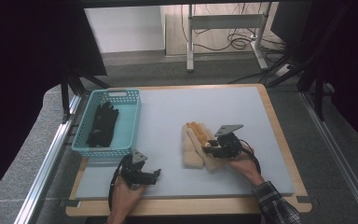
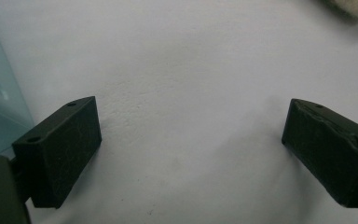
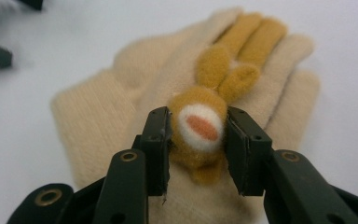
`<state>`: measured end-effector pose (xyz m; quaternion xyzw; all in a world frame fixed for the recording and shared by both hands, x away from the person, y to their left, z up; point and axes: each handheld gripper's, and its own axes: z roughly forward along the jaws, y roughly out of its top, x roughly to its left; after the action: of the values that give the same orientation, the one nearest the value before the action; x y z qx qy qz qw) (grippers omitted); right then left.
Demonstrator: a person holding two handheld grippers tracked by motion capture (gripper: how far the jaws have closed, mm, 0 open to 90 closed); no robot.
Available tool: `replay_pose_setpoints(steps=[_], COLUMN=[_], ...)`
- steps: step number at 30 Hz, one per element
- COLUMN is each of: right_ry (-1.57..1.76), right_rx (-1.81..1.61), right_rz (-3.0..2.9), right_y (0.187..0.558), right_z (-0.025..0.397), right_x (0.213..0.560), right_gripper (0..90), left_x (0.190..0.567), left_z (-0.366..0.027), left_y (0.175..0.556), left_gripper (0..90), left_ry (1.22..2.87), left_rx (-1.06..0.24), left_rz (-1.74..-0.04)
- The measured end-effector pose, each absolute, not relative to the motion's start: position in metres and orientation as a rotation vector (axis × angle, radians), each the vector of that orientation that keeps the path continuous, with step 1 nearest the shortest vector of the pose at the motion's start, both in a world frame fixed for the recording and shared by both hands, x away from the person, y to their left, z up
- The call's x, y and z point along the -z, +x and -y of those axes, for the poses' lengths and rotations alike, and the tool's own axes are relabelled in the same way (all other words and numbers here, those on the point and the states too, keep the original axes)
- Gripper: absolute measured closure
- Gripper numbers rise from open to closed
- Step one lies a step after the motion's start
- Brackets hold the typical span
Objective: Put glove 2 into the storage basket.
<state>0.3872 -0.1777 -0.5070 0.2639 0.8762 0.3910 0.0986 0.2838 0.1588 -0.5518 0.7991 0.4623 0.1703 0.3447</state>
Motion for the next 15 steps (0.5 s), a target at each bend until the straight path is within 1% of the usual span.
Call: replay_pose_setpoints(steps=[5,9,15], right_ry=[0.876,0.939,1.01], right_rx=[-1.206,-1.231,-1.171], right_rz=[-2.509,-2.464,-2.422], right_y=[0.377,0.367,0.365], right_z=[0.177,0.167,0.139], right_x=[0.481,0.464,0.456], right_gripper=[62.0,61.9,61.6], left_x=[0.552,0.552,0.552], left_z=[-0.159,-0.159,-0.159], left_y=[0.284,0.284,0.284], left_gripper=[4.9,4.9,4.9], left_ry=[2.075,2.071,2.071], left_rx=[-0.442,-0.443,-0.443], left_rz=[-1.201,-1.203,-1.201])
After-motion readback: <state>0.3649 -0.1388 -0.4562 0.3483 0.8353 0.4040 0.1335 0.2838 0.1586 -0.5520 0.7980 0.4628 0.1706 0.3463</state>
